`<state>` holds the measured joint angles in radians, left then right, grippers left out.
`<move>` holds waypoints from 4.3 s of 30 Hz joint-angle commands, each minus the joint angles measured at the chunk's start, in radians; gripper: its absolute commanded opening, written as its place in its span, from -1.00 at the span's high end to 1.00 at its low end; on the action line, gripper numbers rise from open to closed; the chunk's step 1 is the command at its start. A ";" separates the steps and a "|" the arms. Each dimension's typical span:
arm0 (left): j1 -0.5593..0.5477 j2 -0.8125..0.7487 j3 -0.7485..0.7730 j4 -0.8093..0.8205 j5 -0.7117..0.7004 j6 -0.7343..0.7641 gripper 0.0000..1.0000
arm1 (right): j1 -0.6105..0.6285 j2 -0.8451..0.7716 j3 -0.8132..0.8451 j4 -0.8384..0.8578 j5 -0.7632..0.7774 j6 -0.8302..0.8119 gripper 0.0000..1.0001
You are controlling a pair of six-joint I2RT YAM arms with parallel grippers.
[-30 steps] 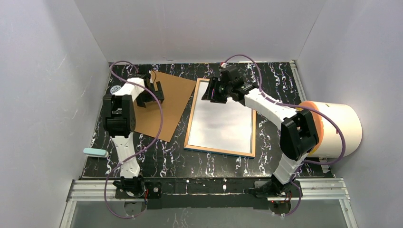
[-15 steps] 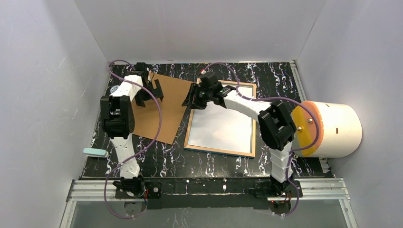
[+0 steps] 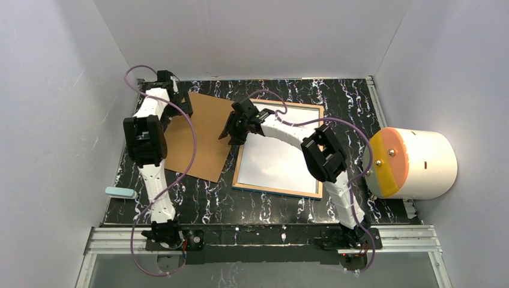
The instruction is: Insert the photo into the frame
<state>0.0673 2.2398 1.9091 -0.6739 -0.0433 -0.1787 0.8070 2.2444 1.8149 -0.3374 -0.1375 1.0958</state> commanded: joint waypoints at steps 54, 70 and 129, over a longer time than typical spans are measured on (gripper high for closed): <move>0.105 -0.164 -0.269 0.063 0.435 -0.073 -0.76 | -0.006 -0.060 0.062 0.329 -0.052 -0.051 -0.10; -0.124 -0.341 -0.459 0.102 0.448 -0.144 -0.75 | -0.092 -0.275 -0.317 0.386 -0.064 -0.063 -0.09; 0.106 -0.194 -0.477 0.068 0.484 -0.059 -0.68 | -0.155 -0.217 -0.292 0.066 0.040 -0.170 -0.08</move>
<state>0.1818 2.0590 1.4990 -0.5400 0.4099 -0.2329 0.6548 2.0121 1.4631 -0.2073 -0.1513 0.9382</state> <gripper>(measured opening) 0.843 0.537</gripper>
